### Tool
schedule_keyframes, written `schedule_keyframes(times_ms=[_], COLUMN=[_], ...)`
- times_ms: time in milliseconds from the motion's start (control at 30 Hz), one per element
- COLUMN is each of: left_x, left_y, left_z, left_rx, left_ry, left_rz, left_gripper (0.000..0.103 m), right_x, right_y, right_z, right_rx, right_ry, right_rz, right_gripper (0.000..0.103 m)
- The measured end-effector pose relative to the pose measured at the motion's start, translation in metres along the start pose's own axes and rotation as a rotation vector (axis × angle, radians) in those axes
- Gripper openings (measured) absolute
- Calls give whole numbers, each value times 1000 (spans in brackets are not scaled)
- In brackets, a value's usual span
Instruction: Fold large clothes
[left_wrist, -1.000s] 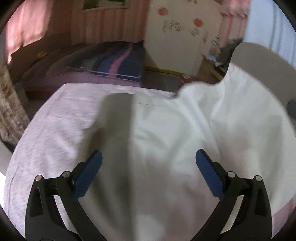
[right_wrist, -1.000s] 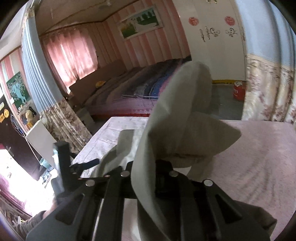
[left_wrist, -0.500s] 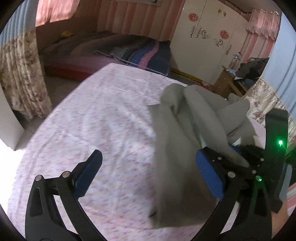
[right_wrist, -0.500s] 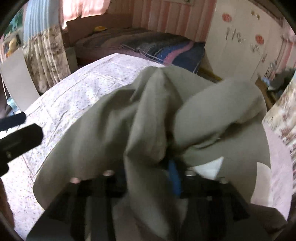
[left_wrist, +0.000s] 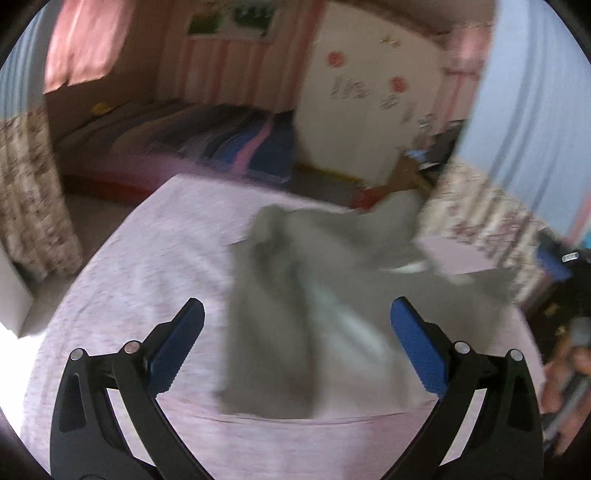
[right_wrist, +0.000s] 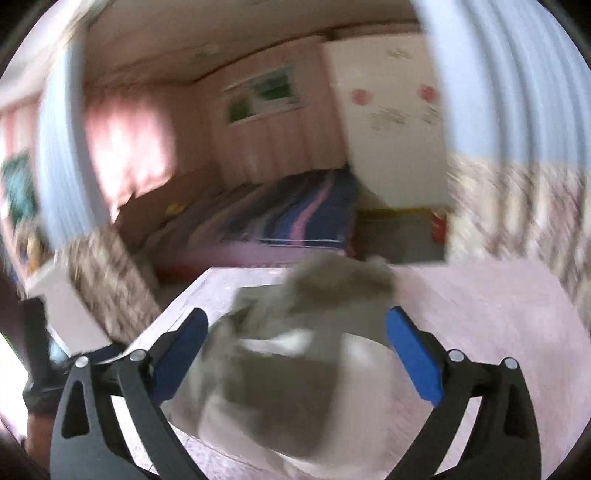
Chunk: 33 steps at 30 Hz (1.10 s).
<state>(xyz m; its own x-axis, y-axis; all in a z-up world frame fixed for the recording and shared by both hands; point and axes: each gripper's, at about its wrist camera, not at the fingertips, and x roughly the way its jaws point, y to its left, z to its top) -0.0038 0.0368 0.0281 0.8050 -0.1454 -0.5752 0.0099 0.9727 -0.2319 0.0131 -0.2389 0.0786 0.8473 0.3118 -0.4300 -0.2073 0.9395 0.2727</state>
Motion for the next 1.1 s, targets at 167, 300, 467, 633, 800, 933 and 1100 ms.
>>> schedule_keyframes(times_ms=[167,300,467,633,800,933,1100], left_x=[-10,-1,48,77,70,46,13], left_y=[-84,-130,-158,-139,-113,-88,-52], left_z=[0,4,-10,-26,-29,-25,-16], left_rx=[118,182,276,243,233,235,260], left_ry=[-29,-27,42,92,87,31,-37], left_rz=[-82,-91,-10,-2,-53,-27,17], left_gripper=[100,100,100,69,21,16,17], right_x=[-6,-4,5,4,22,35,52], right_y=[-82,-118,-135,-130,-117,-79,-32], right_z=[-18,-37,-53,-67,-76,-72,-67], right_rx=[120,169,206,192,198,123,31], right_ry=[39,57,89,118,158,168,181], right_rz=[-102,-135,-126,-112,-80,-9,61], right_gripper=[97,97,97,97,97,97,97])
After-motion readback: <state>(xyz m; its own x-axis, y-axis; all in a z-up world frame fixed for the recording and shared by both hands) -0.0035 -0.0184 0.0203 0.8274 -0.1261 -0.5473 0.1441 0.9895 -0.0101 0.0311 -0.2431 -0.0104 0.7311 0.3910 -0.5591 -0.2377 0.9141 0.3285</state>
